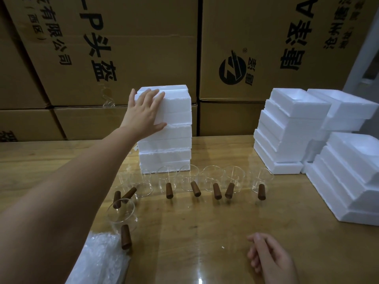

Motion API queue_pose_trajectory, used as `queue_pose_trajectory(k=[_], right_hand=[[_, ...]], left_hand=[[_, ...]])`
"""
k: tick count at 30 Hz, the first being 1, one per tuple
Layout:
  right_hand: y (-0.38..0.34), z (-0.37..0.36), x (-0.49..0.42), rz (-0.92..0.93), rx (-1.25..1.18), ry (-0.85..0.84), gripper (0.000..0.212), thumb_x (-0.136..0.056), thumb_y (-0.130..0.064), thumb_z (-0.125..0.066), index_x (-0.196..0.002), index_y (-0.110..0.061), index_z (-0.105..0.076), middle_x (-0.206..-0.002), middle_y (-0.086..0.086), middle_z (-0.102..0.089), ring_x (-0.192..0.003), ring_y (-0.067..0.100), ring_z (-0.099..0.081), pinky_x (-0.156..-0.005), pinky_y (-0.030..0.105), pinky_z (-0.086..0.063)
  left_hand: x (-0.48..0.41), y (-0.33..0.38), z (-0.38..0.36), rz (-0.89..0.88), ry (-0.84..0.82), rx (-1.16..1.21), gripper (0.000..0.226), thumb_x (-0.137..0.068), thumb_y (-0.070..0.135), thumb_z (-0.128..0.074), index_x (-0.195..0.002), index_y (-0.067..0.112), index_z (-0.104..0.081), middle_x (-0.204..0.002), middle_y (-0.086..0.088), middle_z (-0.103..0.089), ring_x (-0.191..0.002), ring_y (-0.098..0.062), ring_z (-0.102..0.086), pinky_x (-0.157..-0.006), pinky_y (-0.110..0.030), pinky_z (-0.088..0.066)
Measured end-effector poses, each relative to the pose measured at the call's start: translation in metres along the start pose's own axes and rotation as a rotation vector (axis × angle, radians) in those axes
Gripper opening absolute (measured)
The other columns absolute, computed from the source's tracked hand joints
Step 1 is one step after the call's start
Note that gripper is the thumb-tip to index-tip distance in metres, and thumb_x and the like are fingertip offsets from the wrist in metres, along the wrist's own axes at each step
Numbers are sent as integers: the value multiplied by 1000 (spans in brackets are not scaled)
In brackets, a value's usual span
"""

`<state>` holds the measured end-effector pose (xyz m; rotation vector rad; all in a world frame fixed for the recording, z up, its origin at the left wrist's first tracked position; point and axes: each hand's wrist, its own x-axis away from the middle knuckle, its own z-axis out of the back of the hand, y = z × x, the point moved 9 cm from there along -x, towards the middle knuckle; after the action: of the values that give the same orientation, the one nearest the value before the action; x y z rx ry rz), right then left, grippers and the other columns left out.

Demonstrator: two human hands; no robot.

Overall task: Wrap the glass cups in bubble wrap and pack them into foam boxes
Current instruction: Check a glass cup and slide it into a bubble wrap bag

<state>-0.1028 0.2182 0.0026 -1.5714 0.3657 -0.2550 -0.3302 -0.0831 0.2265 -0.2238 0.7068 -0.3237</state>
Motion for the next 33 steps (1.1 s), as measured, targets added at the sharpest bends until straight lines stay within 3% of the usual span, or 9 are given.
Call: queue_pose_trajectory(k=[4, 6, 8, 12, 16, 18, 23, 29, 33], right_hand=[[-2, -2, 1, 1, -6, -24, 26, -93, 1, -49, -71, 0, -63, -42, 4, -50, -33, 6, -40, -33, 15, -32], [-4, -2, 2, 11, -1, -30, 26, -93, 0, -50, -71, 0, -63, -42, 3, -51, -33, 6, -41, -34, 15, -32], [-5, -2, 2, 20, 10, -45, 26, -94, -2, -50, -72, -1, -64, -44, 3, -53, -35, 6, -42, -35, 16, -34], [-2, -1, 4, 25, 28, -86, 26, -95, -11, -52, -75, -9, -68, -51, 2, -57, -42, 6, -47, -39, 16, -39], [3, -1, 4, 21, 35, -103, 27, -95, -19, -53, -74, -17, -69, -55, 2, -59, -47, 7, -50, -43, 17, -41], [3, 0, 5, 20, 31, -102, 27, -96, -20, -52, -75, -17, -69, -55, 0, -59, -47, 6, -50, -43, 16, -41], [-3, -2, 10, 67, 56, -122, 24, -96, -17, -52, -78, -15, -67, -54, -3, -58, -46, 4, -49, -43, 16, -40], [-25, -30, 42, 269, 314, -300, 21, -92, -20, -59, -72, -24, -65, -59, -5, -62, -51, 2, -52, -55, 22, -43], [-31, -63, 81, 395, 447, -486, 22, -81, -50, -53, -81, -29, -60, -60, -16, -56, -55, 1, -50, -57, 22, -41]], left_hand=[[13, 17, 28, -13, 154, 94, 58, -85, 32, -62, -136, 11, -44, -136, -14, -47, -127, -34, -41, -112, -52, -18], [25, 30, 50, 14, 270, 179, 35, -85, 21, -63, -116, 6, -58, -114, -14, -57, -106, -34, -53, -96, -44, -34], [37, 43, 72, 47, 366, 303, 10, -83, 7, -63, -88, 0, -58, -88, -16, -57, -79, -33, -53, -72, -39, -39], [58, 73, 102, 44, 427, 494, 25, -69, -21, -54, -59, 1, -47, -59, -16, -46, -54, -23, -37, -44, -31, -29], [84, 102, 131, 122, 465, 698, 43, -63, -21, -49, -55, 16, -30, -53, -1, -32, -51, -16, -28, -46, -19, -17], [102, 116, 138, 207, 483, 798, 52, -63, -18, -47, -59, 25, -20, -56, 11, -23, -52, -16, -25, -46, -22, -16], [174, 163, 128, 385, 493, 1030, 45, -70, -8, -47, -61, 26, -18, -53, 1, -28, -51, -14, -25, -45, -34, -25], [258, 203, 67, 518, 213, 1144, 51, -69, -12, -54, -59, 30, -25, -54, 1, -29, -53, -8, -26, -48, -38, -28], [281, 197, 41, 644, 19, 1155, 53, -67, -13, -63, -54, 25, -27, -53, 1, -32, -54, -9, -27, -50, -39, -29]])
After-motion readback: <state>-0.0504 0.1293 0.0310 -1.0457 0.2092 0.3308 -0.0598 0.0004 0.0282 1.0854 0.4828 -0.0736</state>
